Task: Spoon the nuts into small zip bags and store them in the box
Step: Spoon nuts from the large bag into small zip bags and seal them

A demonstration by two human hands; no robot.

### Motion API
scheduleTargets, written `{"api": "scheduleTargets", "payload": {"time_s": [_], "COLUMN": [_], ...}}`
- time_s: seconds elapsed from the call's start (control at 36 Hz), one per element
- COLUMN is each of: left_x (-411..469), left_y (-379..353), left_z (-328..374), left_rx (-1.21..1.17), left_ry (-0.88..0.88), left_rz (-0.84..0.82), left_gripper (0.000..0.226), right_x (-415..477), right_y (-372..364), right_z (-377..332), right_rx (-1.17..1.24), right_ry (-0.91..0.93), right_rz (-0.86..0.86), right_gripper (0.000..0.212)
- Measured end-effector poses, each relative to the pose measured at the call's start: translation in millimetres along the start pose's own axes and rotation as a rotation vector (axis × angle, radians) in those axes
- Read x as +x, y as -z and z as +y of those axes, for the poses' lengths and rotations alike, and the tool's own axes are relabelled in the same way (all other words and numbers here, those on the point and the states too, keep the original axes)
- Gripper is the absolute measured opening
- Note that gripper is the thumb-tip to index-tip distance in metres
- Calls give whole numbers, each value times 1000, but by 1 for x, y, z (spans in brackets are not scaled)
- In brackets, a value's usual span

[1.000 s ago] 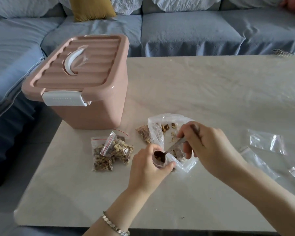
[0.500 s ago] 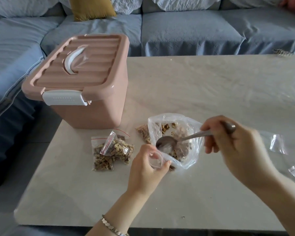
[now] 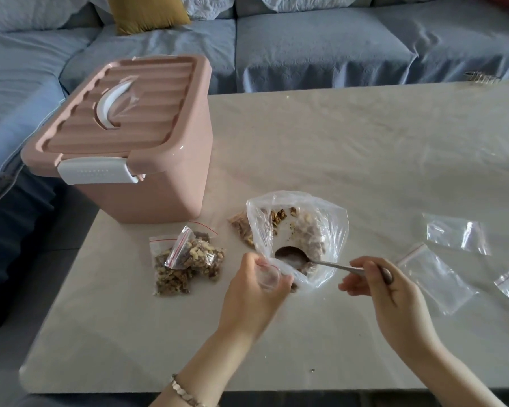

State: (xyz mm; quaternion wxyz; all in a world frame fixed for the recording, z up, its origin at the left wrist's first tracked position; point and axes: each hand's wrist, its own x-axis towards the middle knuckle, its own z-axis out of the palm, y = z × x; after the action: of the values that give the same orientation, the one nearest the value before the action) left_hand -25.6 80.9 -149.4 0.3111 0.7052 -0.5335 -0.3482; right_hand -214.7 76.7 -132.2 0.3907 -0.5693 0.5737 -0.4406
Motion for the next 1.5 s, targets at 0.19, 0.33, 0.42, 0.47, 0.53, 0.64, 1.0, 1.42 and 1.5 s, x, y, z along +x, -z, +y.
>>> {"api": "scheduleTargets", "payload": {"time_s": [0.19, 0.33, 0.42, 0.47, 0.53, 0.64, 1.0, 1.42, 1.5], "left_x": [1, 1, 0, -1, 0, 5, 1, 4, 5], "left_y": [-4, -4, 0, 4, 6, 7, 3, 0, 0], "left_z": [2, 2, 2, -1, -4, -10, -13, -17, -17], "left_rx": [-129, -118, -95, -80, -62, -38, -108, -50, -73], "left_ry": [38, 9, -56, -93, -136, -191, -152, -321, -343], "left_rz": [32, 35, 70, 96, 144, 201, 148, 211, 256], "left_gripper": [33, 36, 35, 33, 35, 42, 46, 40, 36], "right_x": [-6, -4, -4, -3, -1, 3, 24, 10, 7], "right_y": [-4, -7, -4, -1, 2, 6, 16, -11, -8], "right_z": [7, 7, 5, 3, 0, -8, -49, -85, -86], "right_rx": [200, 447, 483, 471, 475, 495, 405, -277, -366], "right_ry": [-237, -454, -477, -464, -450, -427, -298, 356, 492], "right_rz": [38, 113, 146, 161, 179, 199, 105, -261, -289], "right_gripper": [27, 28, 28, 28, 28, 30, 33, 25, 30]}}
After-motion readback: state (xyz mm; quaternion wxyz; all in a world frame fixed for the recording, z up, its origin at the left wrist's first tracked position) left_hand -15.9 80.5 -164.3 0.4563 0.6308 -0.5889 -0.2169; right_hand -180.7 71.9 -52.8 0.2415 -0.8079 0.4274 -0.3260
